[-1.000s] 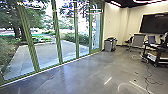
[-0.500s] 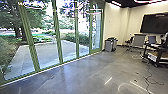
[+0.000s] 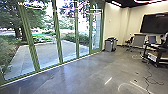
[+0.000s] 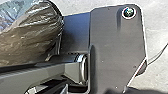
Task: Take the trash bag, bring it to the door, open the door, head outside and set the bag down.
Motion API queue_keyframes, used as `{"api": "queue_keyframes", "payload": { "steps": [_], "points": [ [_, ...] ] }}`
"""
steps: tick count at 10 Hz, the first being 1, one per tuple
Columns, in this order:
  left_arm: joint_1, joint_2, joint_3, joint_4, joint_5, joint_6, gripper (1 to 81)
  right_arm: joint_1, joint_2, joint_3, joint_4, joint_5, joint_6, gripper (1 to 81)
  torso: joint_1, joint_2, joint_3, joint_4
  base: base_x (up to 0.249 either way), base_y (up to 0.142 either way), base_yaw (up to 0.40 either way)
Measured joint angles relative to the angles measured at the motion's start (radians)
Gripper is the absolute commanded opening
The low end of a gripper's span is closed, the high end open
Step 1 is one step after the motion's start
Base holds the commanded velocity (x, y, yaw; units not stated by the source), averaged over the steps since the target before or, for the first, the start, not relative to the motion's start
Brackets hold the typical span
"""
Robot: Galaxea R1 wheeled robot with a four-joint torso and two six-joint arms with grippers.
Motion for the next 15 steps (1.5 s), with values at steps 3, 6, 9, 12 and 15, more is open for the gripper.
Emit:
{"api": "queue_keyframes", "payload": {
  "steps": [3, 6, 9, 12, 15],
  "points": [
    [0.009, -0.001, 0.000, 0.000, 0.001, 0.000, 1.0, -0.008, 0.000, -0.001, 0.000, -0.001, 0.000, 81.1, -0.002, -0.001, 0.000, 0.000, 0.051, 0.000, 0.000],
    [0.000, -0.001, 0.000, 0.000, -0.006, 0.000, 1.0, 0.003, 0.000, -0.001, 0.000, 0.004, 0.000, 81.1, -0.002, -0.001, 0.000, 0.000, 0.083, 0.000, 0.000],
    [0.006, -0.001, 0.000, 0.000, -0.003, 0.000, 1.0, 0.000, 0.000, -0.001, 0.000, 0.001, 0.000, 81.1, -0.002, -0.001, 0.000, -0.008, 0.084, 0.000, 0.000],
    [0.003, 0.000, 0.000, 0.000, -0.003, 0.000, 1.0, -0.005, 0.000, -0.001, 0.000, -0.001, 0.000, 81.1, -0.002, -0.001, 0.000, -0.032, 0.085, 0.000, 0.000],
    [0.003, 0.000, 0.000, 0.000, -0.003, 0.000, 1.0, -0.001, 0.000, -0.001, 0.000, 0.000, 0.000, 81.1, -0.002, -0.001, -0.008, -0.032, 0.089, 0.000, 0.000]
  ]
}}
